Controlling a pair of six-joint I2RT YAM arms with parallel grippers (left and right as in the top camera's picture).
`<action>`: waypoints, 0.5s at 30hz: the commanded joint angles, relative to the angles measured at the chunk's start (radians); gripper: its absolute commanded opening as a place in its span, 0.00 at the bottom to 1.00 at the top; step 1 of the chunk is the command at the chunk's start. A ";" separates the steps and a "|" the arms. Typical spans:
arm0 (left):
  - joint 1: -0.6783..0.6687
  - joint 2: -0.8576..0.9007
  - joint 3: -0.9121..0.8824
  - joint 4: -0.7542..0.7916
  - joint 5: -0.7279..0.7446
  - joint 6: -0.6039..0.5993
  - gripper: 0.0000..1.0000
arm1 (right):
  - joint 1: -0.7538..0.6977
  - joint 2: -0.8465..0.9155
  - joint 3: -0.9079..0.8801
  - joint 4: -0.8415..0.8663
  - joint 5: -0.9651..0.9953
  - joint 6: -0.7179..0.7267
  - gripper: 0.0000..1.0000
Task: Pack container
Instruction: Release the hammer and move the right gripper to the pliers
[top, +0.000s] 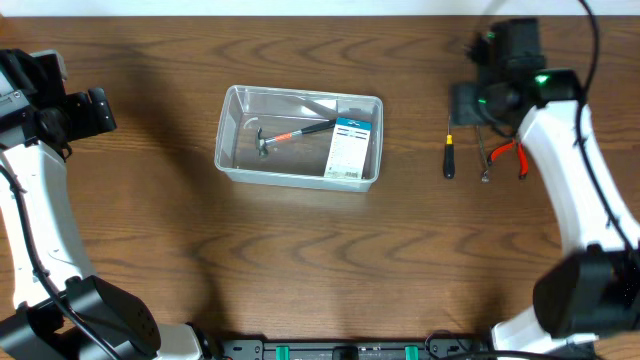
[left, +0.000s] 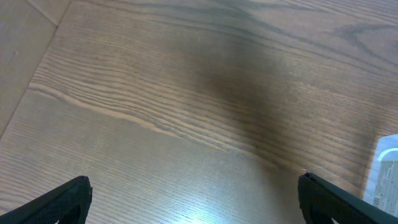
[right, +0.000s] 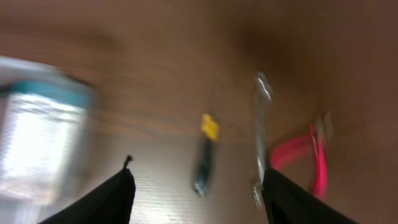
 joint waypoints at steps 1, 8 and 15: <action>0.003 0.007 0.006 0.001 -0.002 -0.006 0.98 | -0.100 0.075 -0.018 -0.053 0.015 0.208 0.61; 0.003 0.007 0.006 0.001 -0.002 -0.006 0.98 | -0.250 0.182 -0.018 -0.083 -0.049 0.216 0.47; 0.003 0.007 0.006 0.001 -0.002 -0.006 0.98 | -0.274 0.262 -0.018 -0.060 -0.001 0.216 0.48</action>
